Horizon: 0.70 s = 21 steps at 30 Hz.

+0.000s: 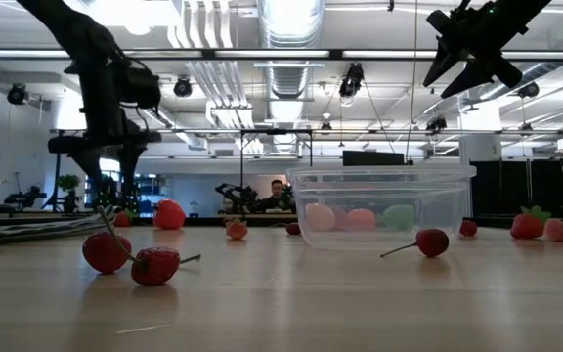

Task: Pick and placing Produce into tupperware
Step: Put the strawberry into the transparent bin

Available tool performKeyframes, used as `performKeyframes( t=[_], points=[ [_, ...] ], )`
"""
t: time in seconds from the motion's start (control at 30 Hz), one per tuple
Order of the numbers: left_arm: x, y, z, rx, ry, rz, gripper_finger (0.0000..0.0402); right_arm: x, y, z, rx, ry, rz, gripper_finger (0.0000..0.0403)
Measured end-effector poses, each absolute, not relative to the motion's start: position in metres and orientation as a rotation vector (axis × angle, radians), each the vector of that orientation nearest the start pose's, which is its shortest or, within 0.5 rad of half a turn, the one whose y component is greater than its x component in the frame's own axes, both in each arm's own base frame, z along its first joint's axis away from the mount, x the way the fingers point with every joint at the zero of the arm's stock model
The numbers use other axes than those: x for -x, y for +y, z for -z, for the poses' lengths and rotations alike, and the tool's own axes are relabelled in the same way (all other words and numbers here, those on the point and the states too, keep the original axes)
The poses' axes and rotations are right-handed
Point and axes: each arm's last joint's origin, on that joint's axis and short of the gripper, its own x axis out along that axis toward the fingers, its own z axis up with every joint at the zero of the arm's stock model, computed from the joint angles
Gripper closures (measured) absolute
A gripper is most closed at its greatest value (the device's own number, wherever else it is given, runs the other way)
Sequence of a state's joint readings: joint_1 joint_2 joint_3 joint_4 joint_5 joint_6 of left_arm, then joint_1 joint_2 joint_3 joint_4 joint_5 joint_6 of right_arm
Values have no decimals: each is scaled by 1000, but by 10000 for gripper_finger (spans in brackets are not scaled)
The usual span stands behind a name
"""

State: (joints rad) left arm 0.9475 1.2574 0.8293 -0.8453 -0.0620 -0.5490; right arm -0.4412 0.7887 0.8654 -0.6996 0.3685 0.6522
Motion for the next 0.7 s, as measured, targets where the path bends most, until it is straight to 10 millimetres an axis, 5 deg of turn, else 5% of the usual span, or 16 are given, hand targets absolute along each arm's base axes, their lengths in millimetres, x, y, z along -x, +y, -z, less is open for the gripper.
performKeyframes(
  t=[0.37, 0.7],
  points=[
    [-149, 219, -178, 949, 1025, -1223, 157, -132, -74, -314, -616, 363, 962, 199],
    [-167, 270, -174, 866, 1103, -1182, 157, -132, -74, -314, -620, 361, 961, 200]
  ],
)
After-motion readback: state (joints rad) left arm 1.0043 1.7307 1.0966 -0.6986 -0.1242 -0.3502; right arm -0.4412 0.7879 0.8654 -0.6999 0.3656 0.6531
